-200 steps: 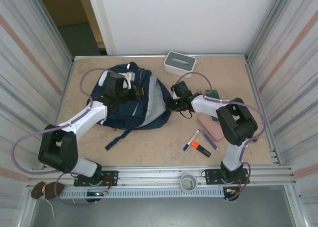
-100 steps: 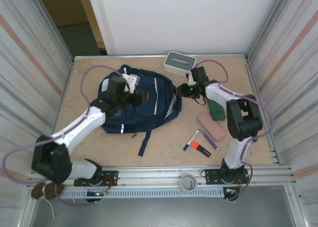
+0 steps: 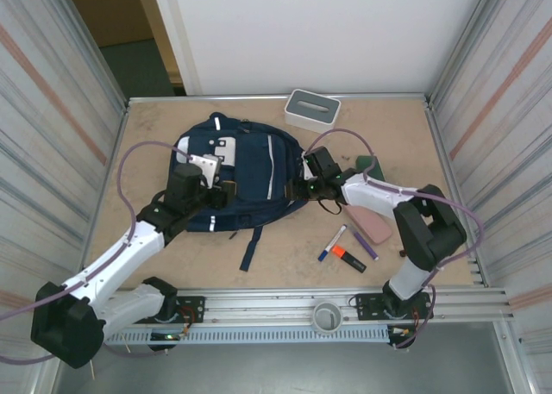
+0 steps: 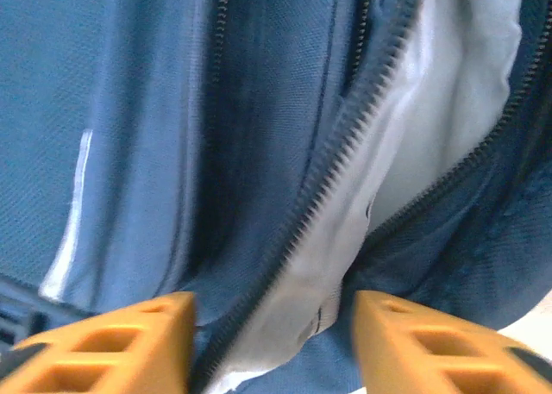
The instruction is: Pack the student bag
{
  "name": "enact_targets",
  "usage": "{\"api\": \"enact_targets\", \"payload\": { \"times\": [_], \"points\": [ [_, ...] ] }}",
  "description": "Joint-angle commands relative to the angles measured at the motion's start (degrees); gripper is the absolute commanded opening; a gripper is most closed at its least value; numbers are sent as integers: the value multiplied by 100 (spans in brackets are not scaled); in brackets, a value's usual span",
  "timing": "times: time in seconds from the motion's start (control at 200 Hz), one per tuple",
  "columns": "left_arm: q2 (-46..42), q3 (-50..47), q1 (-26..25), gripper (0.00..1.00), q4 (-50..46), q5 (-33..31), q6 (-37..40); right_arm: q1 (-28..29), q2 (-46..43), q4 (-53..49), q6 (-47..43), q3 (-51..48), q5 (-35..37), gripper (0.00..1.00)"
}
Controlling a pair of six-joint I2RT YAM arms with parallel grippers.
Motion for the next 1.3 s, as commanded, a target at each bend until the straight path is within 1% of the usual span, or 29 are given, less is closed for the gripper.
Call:
{"api": "enact_targets", "payload": {
  "times": [0.0, 0.06, 0.11, 0.17, 0.225, 0.306, 0.421, 0.446, 0.511, 0.571, 0.746, 0.842, 0.897, 0.942, 1.047, 1.147, 1.242, 1.292],
  "points": [
    [-129, -43, -2, 69, -96, 150, 207, -180, 219, -13, 37, 304, 356, 27],
    [-93, -35, -60, 69, -119, 205, 295, -312, 250, -94, -27, 343, 376, 15],
    [-44, -20, -152, 69, -106, 271, 429, -448, 238, -141, -66, 356, 257, 8],
    [39, -26, -334, 69, 34, 374, 675, -646, 192, -159, -98, 348, 21, 3],
    [107, -61, -565, 69, 219, 320, 877, -826, 162, -223, -136, 390, -213, 0],
    [196, -158, -939, 68, 471, 322, 1461, -1059, 167, -350, -226, 535, -569, 0],
    [349, -276, -1573, 68, 550, 24, 2425, -1260, 262, -458, -295, 770, -1053, 0],
    [397, -294, -1741, 68, 522, -93, 2620, -1293, 275, -477, -304, 811, -1108, 0],
    [557, -345, -2145, 68, 416, -660, 3019, -1378, 320, -489, -316, 880, -1238, 0],
    [724, -426, -2477, 68, 349, -1135, 3237, -1424, 362, -512, -337, 926, -1309, 0],
    [1391, -406, -3048, 68, -59, -1941, 3673, -1440, 430, -495, -370, 954, -1406, 0],
    [1834, -266, -3106, 68, -372, -2327, 3916, -1447, 452, -500, -393, 964, -1451, 1],
    [2062, -299, -3073, 67, -297, -2627, 4077, -1463, 456, -505, -401, 964, -1468, 1],
    [2184, -341, -2995, 66, -234, -2698, 4134, -1472, 461, -513, -415, 967, -1478, 1],
    [2336, -382, -2751, 60, -85, -2588, 4184, -1492, 443, -533, -435, 947, -1480, 1],
    [2461, -361, -2646, 51, 137, -2545, 4311, -1493, 443, -546, -438, 941, -1496, 1],
    [2486, -365, -2572, 42, 338, -2245, 4355, -1486, 426, -544, -432, 937, -1496, 2],
    [2463, -369, -2556, 35, 389, -2082, 4331, -1491, 405, -565, -445, 947, -1498, 4]
  ]
}}
